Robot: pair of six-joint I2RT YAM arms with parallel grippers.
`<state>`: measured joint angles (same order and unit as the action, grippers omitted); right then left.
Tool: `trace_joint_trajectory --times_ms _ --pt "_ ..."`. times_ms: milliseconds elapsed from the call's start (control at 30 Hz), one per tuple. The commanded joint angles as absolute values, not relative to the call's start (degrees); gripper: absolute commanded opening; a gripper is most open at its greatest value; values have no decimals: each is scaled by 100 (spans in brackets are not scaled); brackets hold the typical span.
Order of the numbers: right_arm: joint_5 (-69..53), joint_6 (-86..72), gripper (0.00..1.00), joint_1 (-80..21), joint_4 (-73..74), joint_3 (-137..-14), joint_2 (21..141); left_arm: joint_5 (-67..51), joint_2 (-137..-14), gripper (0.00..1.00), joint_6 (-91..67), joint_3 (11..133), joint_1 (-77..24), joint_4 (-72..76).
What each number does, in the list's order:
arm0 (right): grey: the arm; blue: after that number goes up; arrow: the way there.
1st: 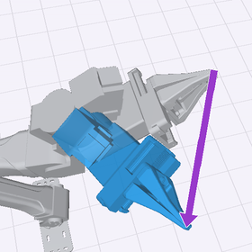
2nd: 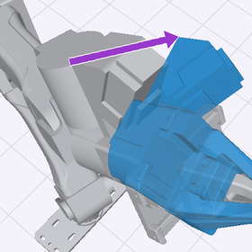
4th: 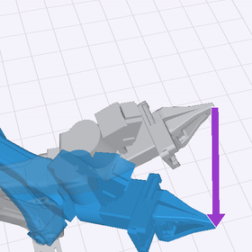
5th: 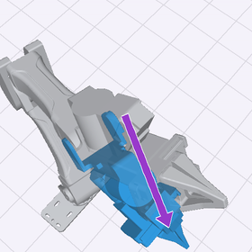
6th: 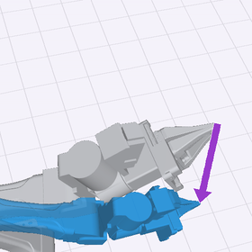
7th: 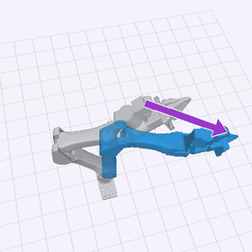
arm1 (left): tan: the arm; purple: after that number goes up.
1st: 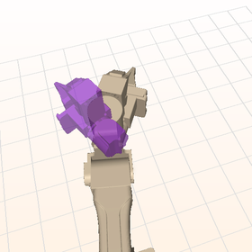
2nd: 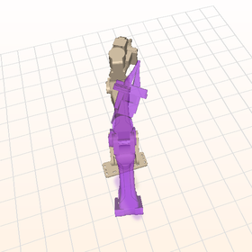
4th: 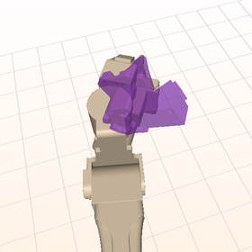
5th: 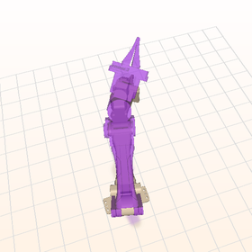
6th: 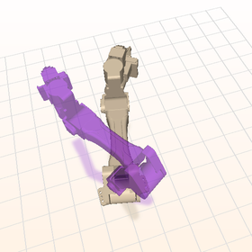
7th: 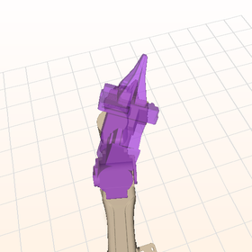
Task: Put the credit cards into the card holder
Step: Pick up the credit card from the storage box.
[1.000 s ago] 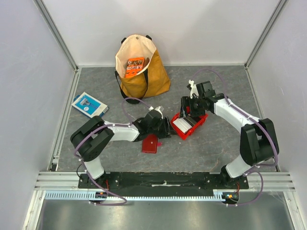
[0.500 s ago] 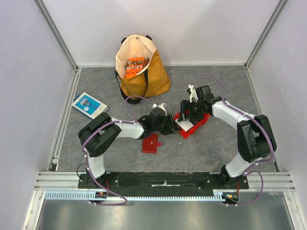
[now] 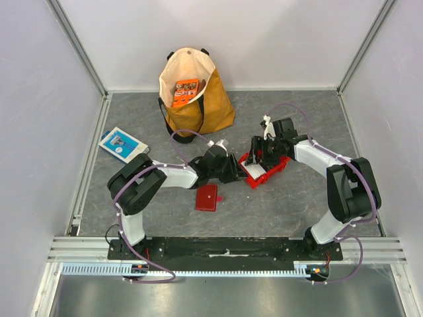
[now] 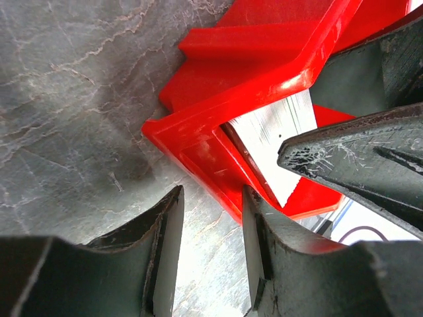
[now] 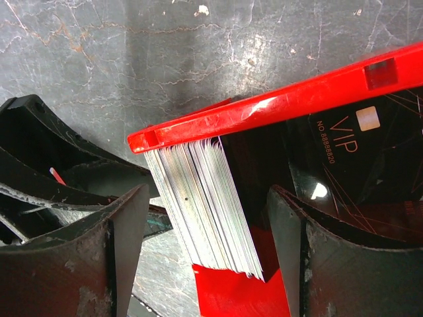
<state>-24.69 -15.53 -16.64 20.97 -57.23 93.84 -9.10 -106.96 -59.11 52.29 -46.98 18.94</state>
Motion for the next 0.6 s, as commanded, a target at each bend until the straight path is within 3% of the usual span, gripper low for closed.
trace_joint_trajectory --times_ms 0,567 --pt "-3049 -1995 78 -1714 1873 -5581 9281 -562 -10644 47 -5608 5458 -4527 1749" --pt "-2786 -2101 74 -1679 1758 -5660 9202 -712 -9634 52 -4808 5063 -4412 905"
